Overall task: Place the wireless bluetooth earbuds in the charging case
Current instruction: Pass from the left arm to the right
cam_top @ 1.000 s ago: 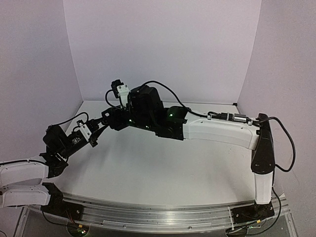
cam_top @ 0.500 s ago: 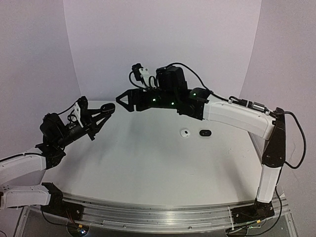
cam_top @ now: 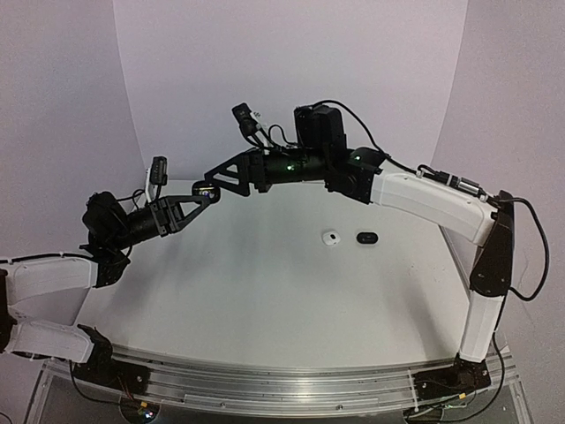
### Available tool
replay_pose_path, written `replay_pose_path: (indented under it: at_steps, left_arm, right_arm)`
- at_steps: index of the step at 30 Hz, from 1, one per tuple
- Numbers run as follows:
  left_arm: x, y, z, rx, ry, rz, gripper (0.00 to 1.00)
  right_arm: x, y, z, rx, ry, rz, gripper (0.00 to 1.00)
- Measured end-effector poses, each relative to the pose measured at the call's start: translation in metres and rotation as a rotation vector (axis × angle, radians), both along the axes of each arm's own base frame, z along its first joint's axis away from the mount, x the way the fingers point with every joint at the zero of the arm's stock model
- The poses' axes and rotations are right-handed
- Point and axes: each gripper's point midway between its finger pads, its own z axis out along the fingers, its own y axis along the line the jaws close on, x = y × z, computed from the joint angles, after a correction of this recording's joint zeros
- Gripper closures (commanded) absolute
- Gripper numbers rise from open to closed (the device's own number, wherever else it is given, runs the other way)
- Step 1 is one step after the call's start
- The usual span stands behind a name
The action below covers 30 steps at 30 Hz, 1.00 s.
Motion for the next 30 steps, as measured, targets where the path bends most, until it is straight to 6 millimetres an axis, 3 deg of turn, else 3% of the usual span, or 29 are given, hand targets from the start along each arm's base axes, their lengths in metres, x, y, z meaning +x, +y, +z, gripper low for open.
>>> replay_pose_path:
  at_steps: [5, 8, 14, 30]
  left_arm:
    - [-0.008, -0.002, 0.031, -0.049, -0.067, -0.054, 1.0]
    - [-0.016, -0.004, 0.037, -0.052, -0.109, -0.085, 1.0]
    - [-0.022, -0.005, 0.038, -0.049, -0.126, -0.113, 1.0]
    - [-0.022, -0.005, 0.039, -0.05, -0.129, -0.113, 1.0]
  right_arm:
    - [-0.009, -0.001, -0.001, 0.018, 0.004, 0.037, 0.31]
    - [-0.009, 0.0, -0.002, 0.023, 0.015, 0.037, 0.35]
    - [-0.01, 0.001, 0.003, 0.047, 0.029, 0.043, 0.57]
    - [-0.016, 0.001, 0.008, 0.067, 0.074, 0.076, 0.61]
